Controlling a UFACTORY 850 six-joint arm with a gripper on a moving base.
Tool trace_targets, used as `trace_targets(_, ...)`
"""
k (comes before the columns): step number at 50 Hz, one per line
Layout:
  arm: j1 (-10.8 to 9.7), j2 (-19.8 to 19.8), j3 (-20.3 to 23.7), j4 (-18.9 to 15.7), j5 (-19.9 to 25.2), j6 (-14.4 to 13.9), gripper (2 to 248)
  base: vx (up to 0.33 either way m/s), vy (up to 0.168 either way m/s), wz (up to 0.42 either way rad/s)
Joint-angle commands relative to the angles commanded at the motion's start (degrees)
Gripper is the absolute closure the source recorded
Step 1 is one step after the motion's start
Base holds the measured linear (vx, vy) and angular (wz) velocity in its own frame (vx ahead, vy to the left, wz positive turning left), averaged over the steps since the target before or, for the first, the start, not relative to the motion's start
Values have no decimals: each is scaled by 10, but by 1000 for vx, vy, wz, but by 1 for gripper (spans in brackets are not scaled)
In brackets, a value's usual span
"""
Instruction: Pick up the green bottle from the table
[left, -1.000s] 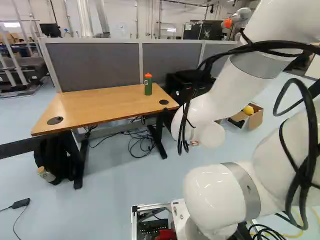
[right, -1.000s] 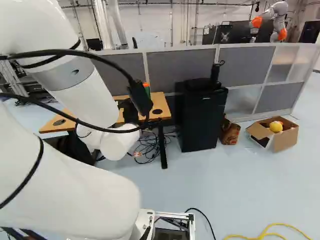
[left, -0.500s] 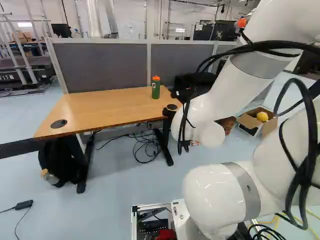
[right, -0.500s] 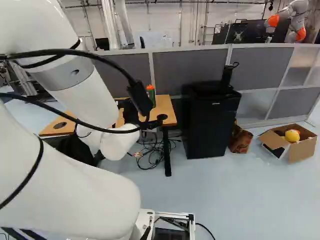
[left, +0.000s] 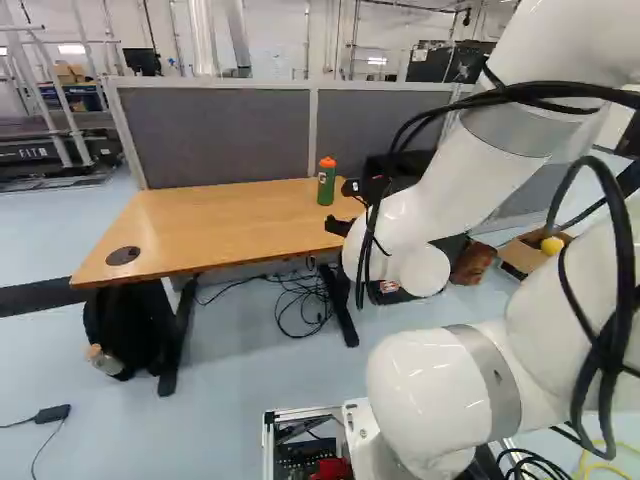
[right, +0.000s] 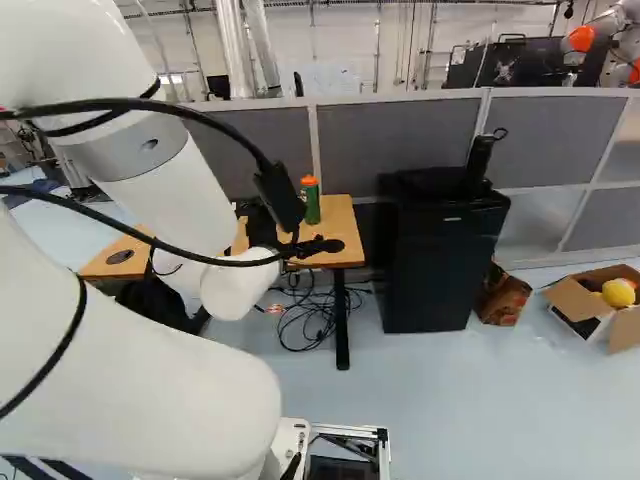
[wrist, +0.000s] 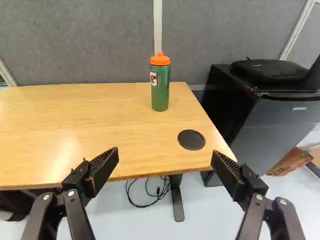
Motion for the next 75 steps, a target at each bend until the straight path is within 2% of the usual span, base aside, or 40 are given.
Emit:
trace_targets(37,0,0,0,0,0,0,3,186,-30,-4)
trace_targets(38,0,-19,-16,0,0,0,3,200,3,-6)
trace_targets(41,0,-31,-26,0,0,0,3,76,0,-8)
trace_targets(56,0,-70,-61,-4,0,0,3,11,1,-1)
trace_targets(75,9,-128,-116,-53,0,0,3,0,0,0)
